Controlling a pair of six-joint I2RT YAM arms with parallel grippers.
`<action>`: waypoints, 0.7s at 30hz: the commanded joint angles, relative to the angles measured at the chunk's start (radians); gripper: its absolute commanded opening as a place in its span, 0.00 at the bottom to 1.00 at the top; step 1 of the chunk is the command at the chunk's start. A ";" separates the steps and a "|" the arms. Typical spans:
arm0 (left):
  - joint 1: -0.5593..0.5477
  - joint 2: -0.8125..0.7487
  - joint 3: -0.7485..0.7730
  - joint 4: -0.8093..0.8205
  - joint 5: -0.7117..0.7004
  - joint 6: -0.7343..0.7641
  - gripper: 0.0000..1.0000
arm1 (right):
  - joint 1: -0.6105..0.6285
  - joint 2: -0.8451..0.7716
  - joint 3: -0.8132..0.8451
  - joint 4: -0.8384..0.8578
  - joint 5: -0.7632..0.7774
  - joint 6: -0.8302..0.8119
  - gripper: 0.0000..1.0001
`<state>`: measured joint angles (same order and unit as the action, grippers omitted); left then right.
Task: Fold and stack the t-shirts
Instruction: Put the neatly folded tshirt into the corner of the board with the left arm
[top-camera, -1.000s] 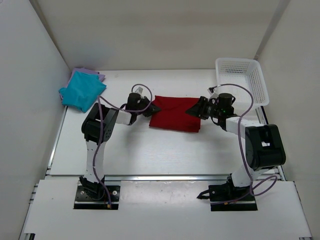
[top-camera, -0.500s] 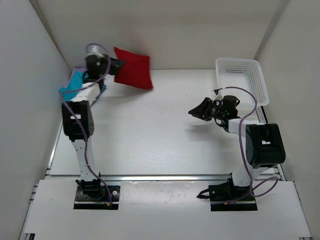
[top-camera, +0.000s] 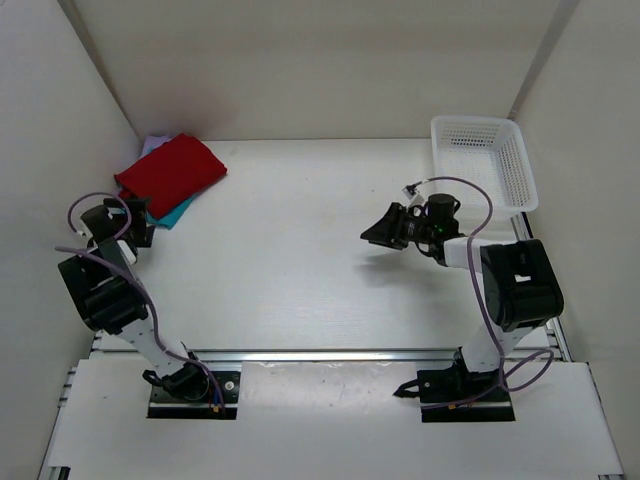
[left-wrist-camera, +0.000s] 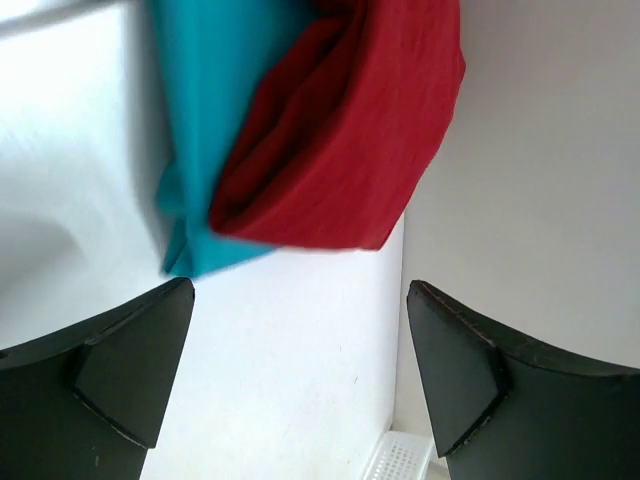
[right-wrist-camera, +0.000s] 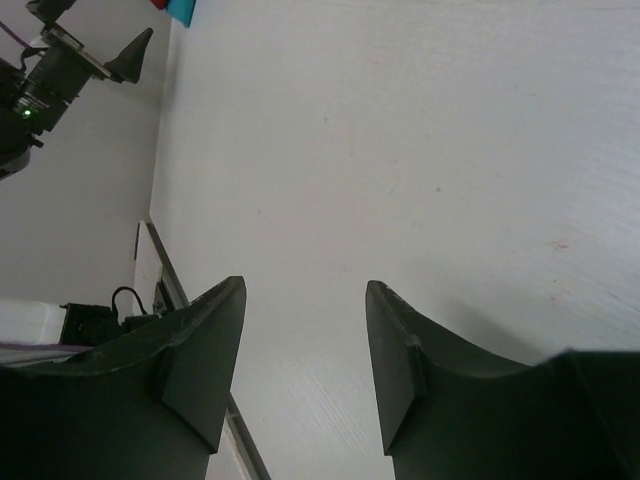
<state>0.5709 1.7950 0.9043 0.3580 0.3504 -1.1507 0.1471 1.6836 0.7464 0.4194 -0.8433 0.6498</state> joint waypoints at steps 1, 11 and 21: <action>0.017 -0.186 -0.048 0.006 -0.076 -0.014 0.98 | 0.037 -0.039 0.004 0.019 0.015 -0.035 0.50; -0.385 -0.361 -0.144 -0.120 -0.195 0.264 0.99 | 0.210 -0.168 -0.064 -0.191 0.302 -0.182 0.99; -0.917 -0.400 -0.203 -0.347 -0.140 0.548 0.99 | 0.261 -0.326 -0.228 -0.208 0.455 -0.246 0.99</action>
<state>-0.2710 1.4643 0.7536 0.1043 0.2028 -0.7269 0.4183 1.4094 0.5793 0.1818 -0.4500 0.4389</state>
